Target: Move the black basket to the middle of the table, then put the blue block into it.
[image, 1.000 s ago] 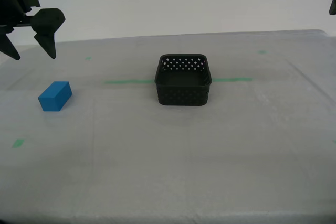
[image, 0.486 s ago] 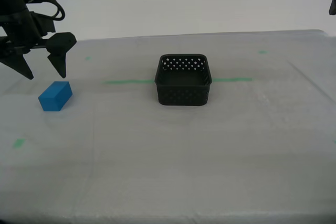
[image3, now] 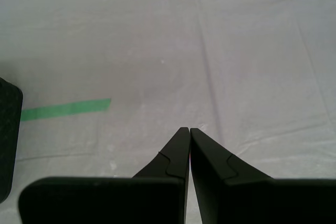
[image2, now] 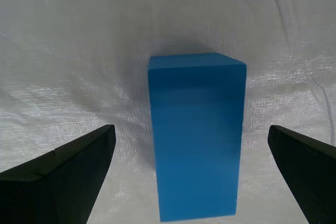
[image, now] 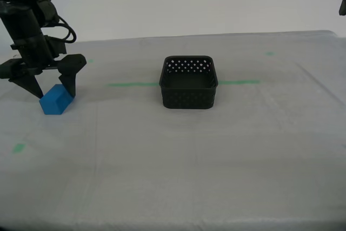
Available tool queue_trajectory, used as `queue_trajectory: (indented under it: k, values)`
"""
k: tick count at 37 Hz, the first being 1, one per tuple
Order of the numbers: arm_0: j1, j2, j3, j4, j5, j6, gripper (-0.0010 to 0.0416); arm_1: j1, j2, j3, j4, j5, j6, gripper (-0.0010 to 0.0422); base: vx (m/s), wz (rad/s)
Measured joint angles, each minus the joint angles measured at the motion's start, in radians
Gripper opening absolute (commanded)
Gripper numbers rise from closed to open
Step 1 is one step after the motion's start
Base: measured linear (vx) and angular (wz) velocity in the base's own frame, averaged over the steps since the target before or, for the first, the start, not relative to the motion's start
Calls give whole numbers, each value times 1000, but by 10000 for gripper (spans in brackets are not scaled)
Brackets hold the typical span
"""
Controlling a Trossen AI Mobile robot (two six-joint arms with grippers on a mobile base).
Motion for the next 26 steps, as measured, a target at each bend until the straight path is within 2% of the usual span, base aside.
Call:
queue_trajectory:
  k: [26]
  values:
    - [0,0,0,0,0,0,5,1,45,1,29,-5,-10,401,0,0]
